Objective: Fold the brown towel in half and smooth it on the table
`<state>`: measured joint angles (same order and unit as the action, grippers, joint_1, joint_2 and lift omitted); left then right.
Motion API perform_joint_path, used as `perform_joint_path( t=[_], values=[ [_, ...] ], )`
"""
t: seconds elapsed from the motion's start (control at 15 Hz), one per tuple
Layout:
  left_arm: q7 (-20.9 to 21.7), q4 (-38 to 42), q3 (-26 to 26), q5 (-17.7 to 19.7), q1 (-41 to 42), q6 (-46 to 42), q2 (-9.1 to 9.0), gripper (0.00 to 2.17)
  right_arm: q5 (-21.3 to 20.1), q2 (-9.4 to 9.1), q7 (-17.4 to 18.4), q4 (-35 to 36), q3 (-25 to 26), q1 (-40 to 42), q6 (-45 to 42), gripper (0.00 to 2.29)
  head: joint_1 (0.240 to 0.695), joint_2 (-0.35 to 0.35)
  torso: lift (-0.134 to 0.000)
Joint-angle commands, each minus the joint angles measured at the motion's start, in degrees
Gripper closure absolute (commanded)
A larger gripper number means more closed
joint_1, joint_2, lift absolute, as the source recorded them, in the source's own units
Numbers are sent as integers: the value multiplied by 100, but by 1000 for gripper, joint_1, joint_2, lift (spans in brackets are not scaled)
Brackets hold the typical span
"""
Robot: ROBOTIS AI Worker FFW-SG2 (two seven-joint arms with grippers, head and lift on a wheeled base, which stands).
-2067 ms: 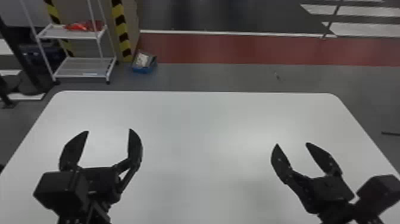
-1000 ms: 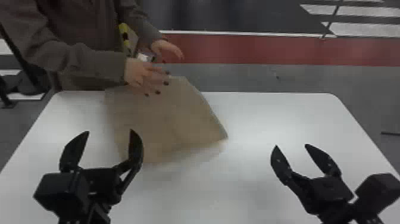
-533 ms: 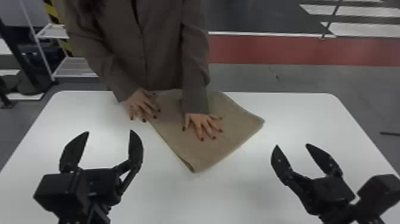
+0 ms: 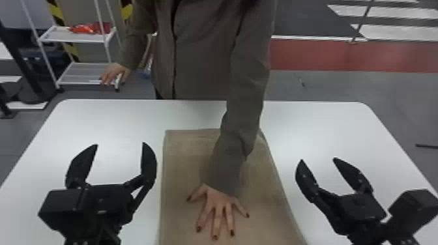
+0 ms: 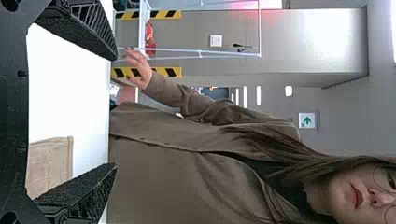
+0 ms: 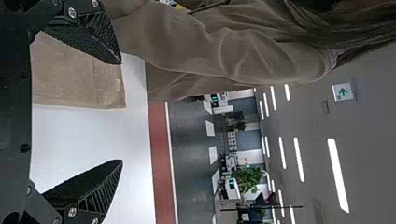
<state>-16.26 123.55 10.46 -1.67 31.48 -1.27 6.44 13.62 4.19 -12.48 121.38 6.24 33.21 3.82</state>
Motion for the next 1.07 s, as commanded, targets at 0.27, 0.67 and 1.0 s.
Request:
perform_joint_path(
  t=[0.27, 0.67, 1.0],
  values=[
    [0, -51, 0, 0, -27, 0, -2, 66, -26, -5, 9, -35, 0, -25, 53, 137, 695, -59, -121],
    [0, -60, 0, 0, -27, 0, -2, 66, -52, -5, 0, -35, 0, -25, 53, 137, 695, -59, -121],
    [0, -42, 0, 0, -19, 0, 15, 66, -87, -5, 0, 0, -9, -17, 53, 137, 695, -59, -121]
  ],
)
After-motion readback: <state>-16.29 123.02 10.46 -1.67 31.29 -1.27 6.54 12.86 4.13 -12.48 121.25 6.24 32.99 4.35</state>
